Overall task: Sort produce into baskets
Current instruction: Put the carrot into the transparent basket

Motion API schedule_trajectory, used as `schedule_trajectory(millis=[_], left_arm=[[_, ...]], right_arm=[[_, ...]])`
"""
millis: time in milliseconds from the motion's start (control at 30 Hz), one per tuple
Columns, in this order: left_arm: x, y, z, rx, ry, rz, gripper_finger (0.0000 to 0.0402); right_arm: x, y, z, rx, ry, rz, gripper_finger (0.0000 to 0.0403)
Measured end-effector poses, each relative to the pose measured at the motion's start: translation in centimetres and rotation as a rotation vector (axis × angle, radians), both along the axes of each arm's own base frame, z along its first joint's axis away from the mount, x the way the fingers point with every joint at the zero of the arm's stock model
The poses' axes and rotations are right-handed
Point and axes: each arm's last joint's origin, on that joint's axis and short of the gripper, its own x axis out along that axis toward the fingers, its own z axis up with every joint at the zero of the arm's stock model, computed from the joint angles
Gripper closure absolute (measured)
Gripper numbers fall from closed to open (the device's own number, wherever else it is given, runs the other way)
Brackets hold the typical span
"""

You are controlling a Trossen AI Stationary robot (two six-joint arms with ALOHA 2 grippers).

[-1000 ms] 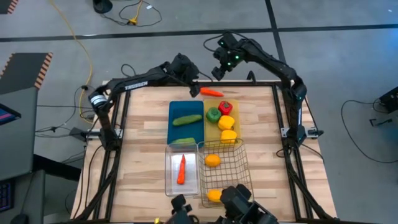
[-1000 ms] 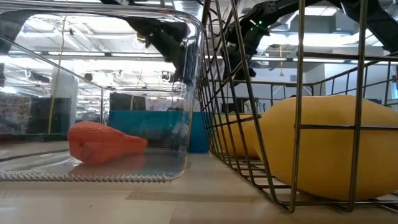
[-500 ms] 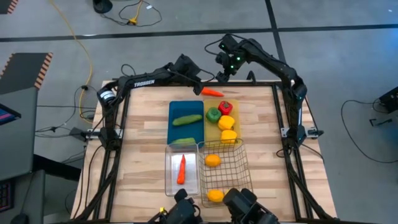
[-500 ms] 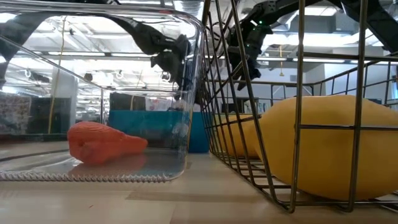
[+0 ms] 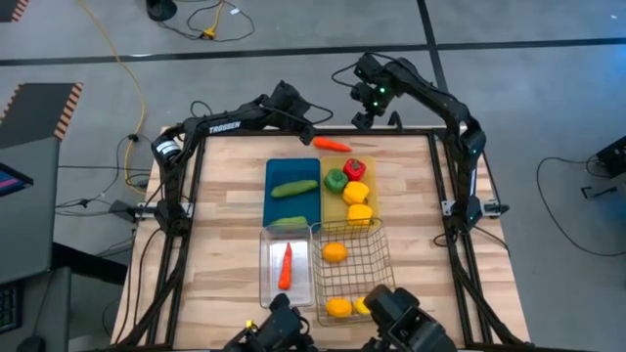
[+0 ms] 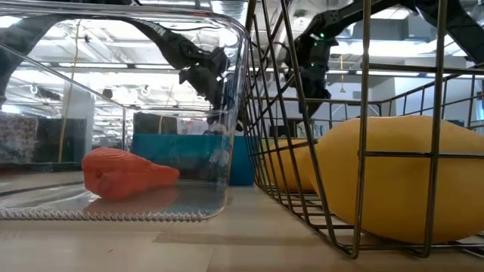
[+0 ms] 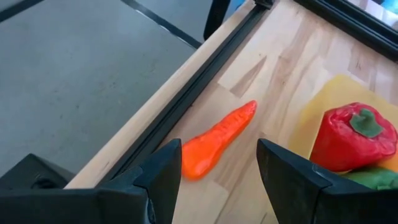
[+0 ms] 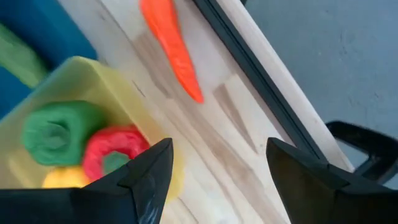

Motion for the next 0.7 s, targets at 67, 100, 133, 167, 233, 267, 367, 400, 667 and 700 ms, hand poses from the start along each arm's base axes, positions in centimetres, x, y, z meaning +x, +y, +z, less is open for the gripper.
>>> schedule_trajectory(millis=[67, 100, 133, 167, 233, 267, 367, 400, 667, 700], left_arm=[[0.0, 0.0, 0.0, 0.007, 0.001, -0.005, 0.0207], [0.0, 0.0, 0.0, 0.011, 0.002, -0.007, 0.0207], [0.1, 0.0, 0.0, 0.014, 0.0, -0.008, 0.0207], [0.1, 0.0, 0.1, 0.015, -0.002, -0.008, 0.0207], [0.1, 0.0, 0.1, 0.015, -0.005, -0.007, 0.0207], [0.1, 0.0, 0.1, 0.017, -0.006, -0.007, 0.0207], [0.1, 0.0, 0.1, 0.018, -0.007, -0.008, 0.0207], [0.1, 0.0, 0.1, 0.017, -0.006, -0.008, 0.0207], [0.3, -0.1, 0.1, 0.024, -0.009, -0.014, 0.0207], [0.3, -0.2, 0.2, 0.026, -0.011, -0.016, 0.0207]], right_arm=[[-0.1, -0.3, -0.7, 0.0, 0.0, -0.007, 0.0117], [-0.1, -0.4, -1.0, 0.0, 0.0, -0.007, 0.0117], [0.1, -0.3, -1.3, 0.004, 0.002, -0.002, 0.0117], [0.3, -0.2, -1.5, 0.005, 0.003, 0.012, 0.0117], [0.5, 0.1, -1.8, 0.002, 0.007, 0.072, 0.0117], [0.7, 0.2, -2.0, -0.004, 0.011, 0.109, 0.0117], [0.8, 0.3, -2.3, -0.032, 0.023, 0.231, 0.0117], [0.7, 0.2, -2.3, -0.041, 0.027, 0.272, 0.0117], [0.8, -0.2, -2.3, -0.052, -0.012, 0.229, 0.0117], [1.0, -0.2, -2.3, -0.051, -0.036, 0.234, 0.0117]])
